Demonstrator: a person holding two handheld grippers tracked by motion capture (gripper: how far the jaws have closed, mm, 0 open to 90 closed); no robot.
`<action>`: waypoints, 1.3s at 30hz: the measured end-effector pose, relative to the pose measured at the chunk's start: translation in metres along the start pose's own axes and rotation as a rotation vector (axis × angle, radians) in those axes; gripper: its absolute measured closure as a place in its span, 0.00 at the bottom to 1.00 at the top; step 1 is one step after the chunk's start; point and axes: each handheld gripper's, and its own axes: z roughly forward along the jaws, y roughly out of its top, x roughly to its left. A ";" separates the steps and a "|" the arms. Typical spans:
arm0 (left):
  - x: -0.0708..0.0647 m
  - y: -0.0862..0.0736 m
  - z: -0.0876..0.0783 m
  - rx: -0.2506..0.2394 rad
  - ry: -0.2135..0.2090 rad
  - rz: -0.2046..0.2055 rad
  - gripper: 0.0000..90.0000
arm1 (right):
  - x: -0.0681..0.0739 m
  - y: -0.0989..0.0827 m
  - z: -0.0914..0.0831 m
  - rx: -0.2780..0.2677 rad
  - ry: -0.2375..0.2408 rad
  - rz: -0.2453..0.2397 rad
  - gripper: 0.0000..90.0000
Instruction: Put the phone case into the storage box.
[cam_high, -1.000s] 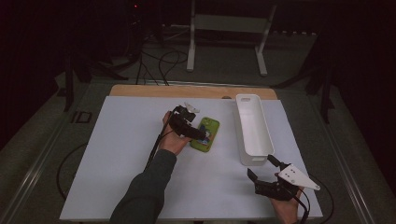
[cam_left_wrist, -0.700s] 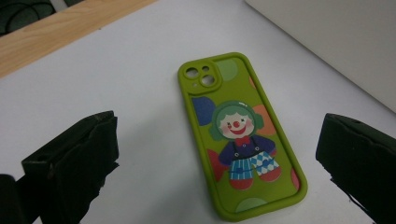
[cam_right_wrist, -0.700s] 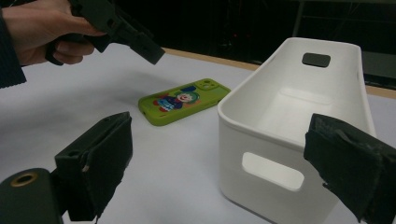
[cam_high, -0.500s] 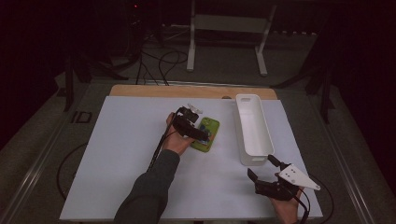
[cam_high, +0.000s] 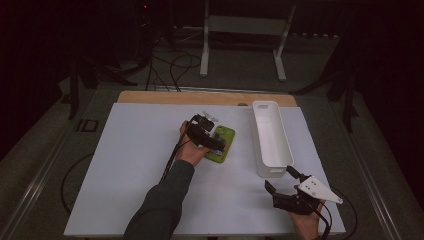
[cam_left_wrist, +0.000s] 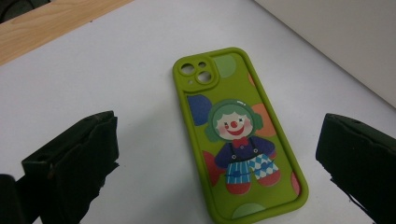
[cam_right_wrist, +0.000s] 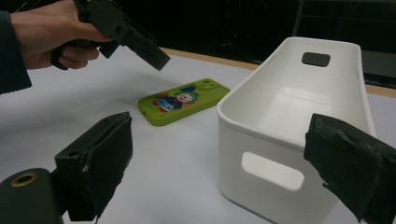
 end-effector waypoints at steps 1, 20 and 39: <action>0.000 0.000 0.000 0.001 0.000 0.001 0.00 | 0.000 0.000 0.000 0.000 0.000 0.000 0.09; -0.012 0.005 0.013 0.035 -0.005 -0.009 0.00 | -0.001 0.000 -0.001 -0.001 -0.005 0.000 0.09; -0.015 0.003 0.025 0.077 -0.009 -0.012 0.00 | -0.001 0.000 -0.001 0.001 -0.015 0.002 0.09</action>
